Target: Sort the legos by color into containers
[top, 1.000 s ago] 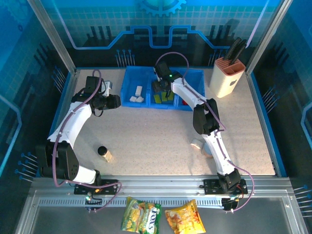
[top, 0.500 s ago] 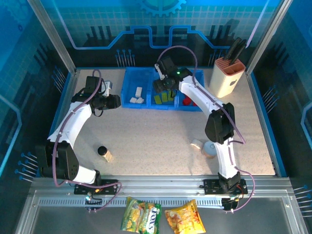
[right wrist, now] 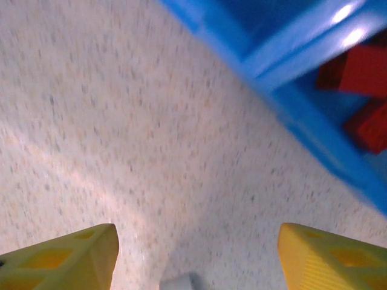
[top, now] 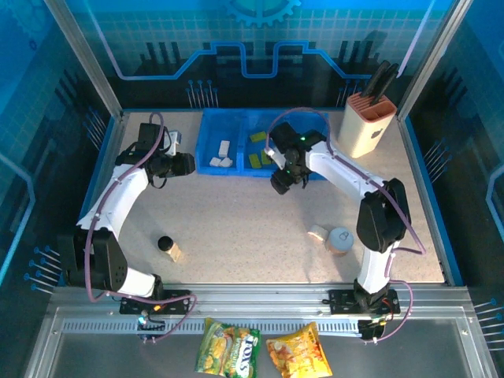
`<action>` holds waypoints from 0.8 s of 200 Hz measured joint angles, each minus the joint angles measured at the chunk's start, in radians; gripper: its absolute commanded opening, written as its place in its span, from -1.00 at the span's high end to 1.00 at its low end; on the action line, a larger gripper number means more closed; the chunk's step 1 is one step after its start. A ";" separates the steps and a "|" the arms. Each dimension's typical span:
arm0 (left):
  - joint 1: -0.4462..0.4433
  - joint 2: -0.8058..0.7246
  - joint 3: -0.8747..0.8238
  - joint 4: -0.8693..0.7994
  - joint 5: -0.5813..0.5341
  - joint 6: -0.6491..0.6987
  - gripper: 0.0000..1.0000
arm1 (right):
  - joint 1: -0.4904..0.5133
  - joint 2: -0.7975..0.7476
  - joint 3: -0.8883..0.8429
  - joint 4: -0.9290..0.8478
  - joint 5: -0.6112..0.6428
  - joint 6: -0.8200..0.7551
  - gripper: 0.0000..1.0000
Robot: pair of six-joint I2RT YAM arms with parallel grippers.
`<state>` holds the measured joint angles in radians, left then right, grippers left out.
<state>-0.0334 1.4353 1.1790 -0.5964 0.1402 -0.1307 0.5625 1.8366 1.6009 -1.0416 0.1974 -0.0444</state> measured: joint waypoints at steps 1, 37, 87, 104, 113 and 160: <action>0.000 0.000 0.000 0.000 0.000 0.000 0.07 | 0.000 -0.001 -0.003 -0.002 0.000 -0.001 -0.43; 0.001 0.000 0.000 0.000 0.000 0.000 0.07 | 0.000 -0.043 -0.108 -0.064 -0.008 -0.021 -0.45; 0.005 0.000 0.000 0.000 0.000 0.000 0.07 | 0.001 -0.045 -0.251 -0.107 0.040 -0.027 -0.53; 0.005 0.000 0.000 0.000 0.000 0.000 0.07 | 0.002 -0.045 -0.269 -0.113 0.060 -0.028 -0.57; 0.005 0.000 0.000 0.000 0.000 0.000 0.07 | 0.002 -0.045 -0.277 -0.112 0.065 -0.028 -0.58; 0.005 0.000 0.000 0.000 0.001 0.000 0.07 | 0.002 -0.014 -0.322 -0.110 0.053 -0.037 -0.60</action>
<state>-0.0280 1.4349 1.1790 -0.5964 0.1413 -0.1307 0.5644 1.8225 1.2789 -1.1515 0.2501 -0.0811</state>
